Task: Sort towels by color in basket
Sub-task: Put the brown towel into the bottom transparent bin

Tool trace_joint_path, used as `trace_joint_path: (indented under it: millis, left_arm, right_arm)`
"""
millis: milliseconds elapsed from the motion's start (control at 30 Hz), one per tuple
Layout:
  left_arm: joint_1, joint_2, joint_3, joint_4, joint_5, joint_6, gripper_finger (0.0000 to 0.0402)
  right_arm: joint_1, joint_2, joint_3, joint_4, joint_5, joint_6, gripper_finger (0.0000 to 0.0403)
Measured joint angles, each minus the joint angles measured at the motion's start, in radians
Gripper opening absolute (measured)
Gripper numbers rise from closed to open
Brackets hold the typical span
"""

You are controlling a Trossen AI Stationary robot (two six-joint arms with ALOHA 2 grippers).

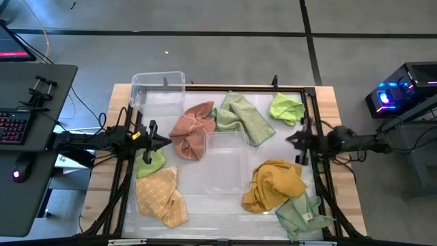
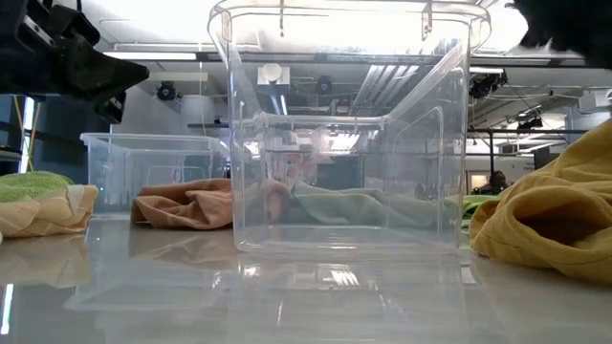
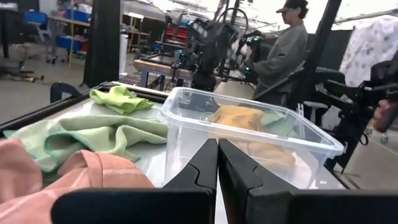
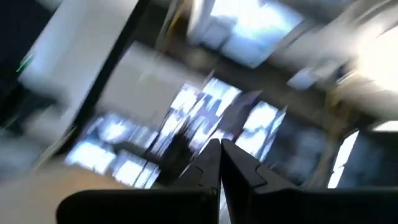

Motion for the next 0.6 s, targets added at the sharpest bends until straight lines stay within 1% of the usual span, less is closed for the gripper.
trace_joint_path:
  millis: [67,133,200,267,333,433,533,600]
  left_arm:
    - [0.0,0.0,0.0,0.005,-0.001,-0.001,0.0001]
    - [0.0,0.0,0.0,0.005,-0.002,0.001,0.0001]
    - [0.0,0.0,0.0,0.002,-0.002,0.003,0.0001]
    - [0.0,0.0,0.0,0.003,-0.003,0.014,0.0001]
    - [0.0,0.0,0.0,0.003,-0.003,0.021,0.0001]
    - [0.0,0.0,0.0,0.004,-0.003,0.028,0.0001]
    - [0.0,0.0,0.0,0.004,-0.003,0.028,0.0001]
    - [0.0,0.0,0.0,0.004,-0.003,0.028,0.0001]
  right_arm:
    - [-0.001,0.012,0.035,0.121,0.028,0.063,0.0002]
    - [-0.001,0.034,0.1,0.182,0.097,0.191,0.0002]
    - [-0.001,0.074,0.183,0.161,0.183,0.336,0.0002]
    - [-0.001,0.133,0.274,0.085,0.281,0.47,0.0002]
    - [-0.001,0.205,0.374,-0.045,0.357,0.593,0.0002]
    - [-0.001,0.322,0.53,-0.34,0.403,0.835,0.0002]
    - [-0.001,0.441,0.697,-0.694,0.387,1.092,0.0002]
    - [-0.001,0.518,0.792,-0.898,0.328,1.205,0.0002]
